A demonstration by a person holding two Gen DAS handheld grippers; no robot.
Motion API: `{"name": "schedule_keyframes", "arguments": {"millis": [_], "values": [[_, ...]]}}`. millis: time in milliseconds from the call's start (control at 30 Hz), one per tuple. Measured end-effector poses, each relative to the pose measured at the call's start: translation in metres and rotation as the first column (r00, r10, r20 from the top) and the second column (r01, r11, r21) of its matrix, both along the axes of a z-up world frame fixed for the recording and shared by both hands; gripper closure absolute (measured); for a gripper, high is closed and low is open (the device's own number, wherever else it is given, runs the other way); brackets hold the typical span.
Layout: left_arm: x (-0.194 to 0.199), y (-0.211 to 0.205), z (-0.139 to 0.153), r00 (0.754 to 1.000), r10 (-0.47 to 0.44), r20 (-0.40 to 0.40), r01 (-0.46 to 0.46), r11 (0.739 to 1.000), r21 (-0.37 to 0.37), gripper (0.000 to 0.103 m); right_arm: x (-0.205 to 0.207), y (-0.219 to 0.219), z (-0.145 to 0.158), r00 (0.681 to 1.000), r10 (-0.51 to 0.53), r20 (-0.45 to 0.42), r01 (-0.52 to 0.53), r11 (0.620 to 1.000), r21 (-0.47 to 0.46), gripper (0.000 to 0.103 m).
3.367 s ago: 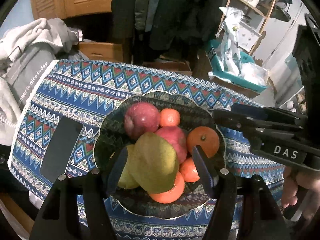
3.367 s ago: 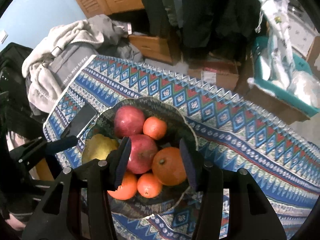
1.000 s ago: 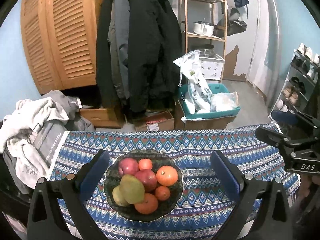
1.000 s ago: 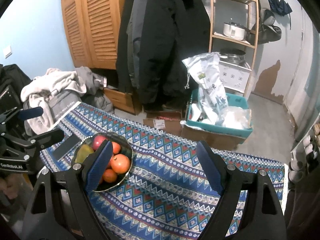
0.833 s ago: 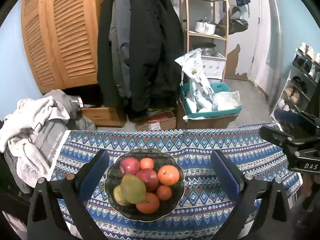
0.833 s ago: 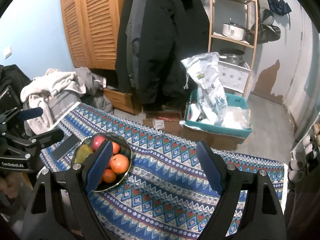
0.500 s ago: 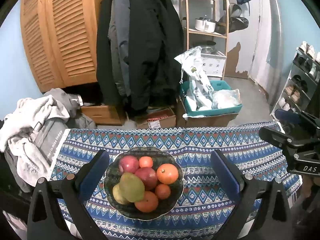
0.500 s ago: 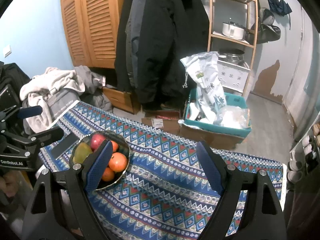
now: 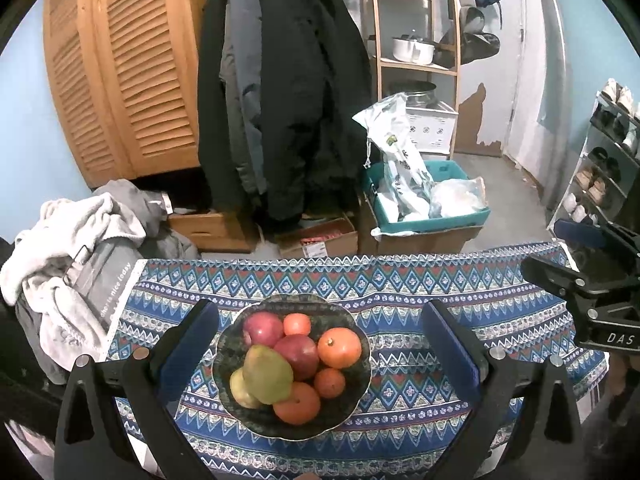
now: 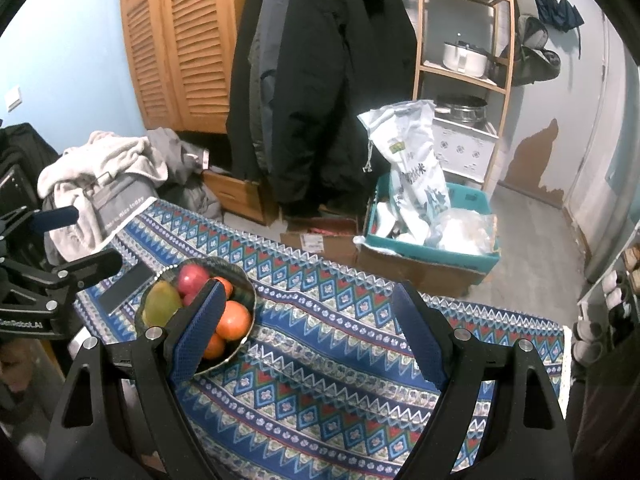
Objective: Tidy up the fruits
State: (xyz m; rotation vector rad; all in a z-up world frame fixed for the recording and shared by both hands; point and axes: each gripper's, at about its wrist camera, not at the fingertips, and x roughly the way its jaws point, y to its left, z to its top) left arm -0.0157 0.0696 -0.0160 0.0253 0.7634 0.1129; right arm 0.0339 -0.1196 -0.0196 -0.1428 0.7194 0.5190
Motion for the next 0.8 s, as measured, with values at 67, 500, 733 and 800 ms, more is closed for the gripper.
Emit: {"name": "schedule_keyframes", "arguments": {"millis": [67,500,733,800], "values": [[0.0012,0.0013,-0.0010,1.000,0.004,-0.007,-0.005,1.000,-0.006,0.001,0.0003,0.0001,-0.0002,1.000,0.000,0.003,0.000,1.000,-0.002,0.019],[0.0020,0.0004,-0.0009,1.000,-0.001,-0.008,0.001,1.000,-0.011,0.001,-0.0001,0.0000,0.0006,1.000,-0.002,0.002,0.002,1.000,-0.001,0.019],[0.0043,-0.0022,-0.0026,1.000,-0.008,-0.023,0.008,1.000,-0.022,0.001,0.0003,-0.0023,-0.0003,1.000,0.000,-0.001,0.000,1.000,-0.004,0.019],[0.0047,-0.0020,-0.0030,1.000,-0.007,-0.026,0.006,1.000,-0.027,0.001,0.0003,-0.0024,-0.0003,1.000,0.000,-0.001,0.000,1.000,-0.004,0.019]]}}
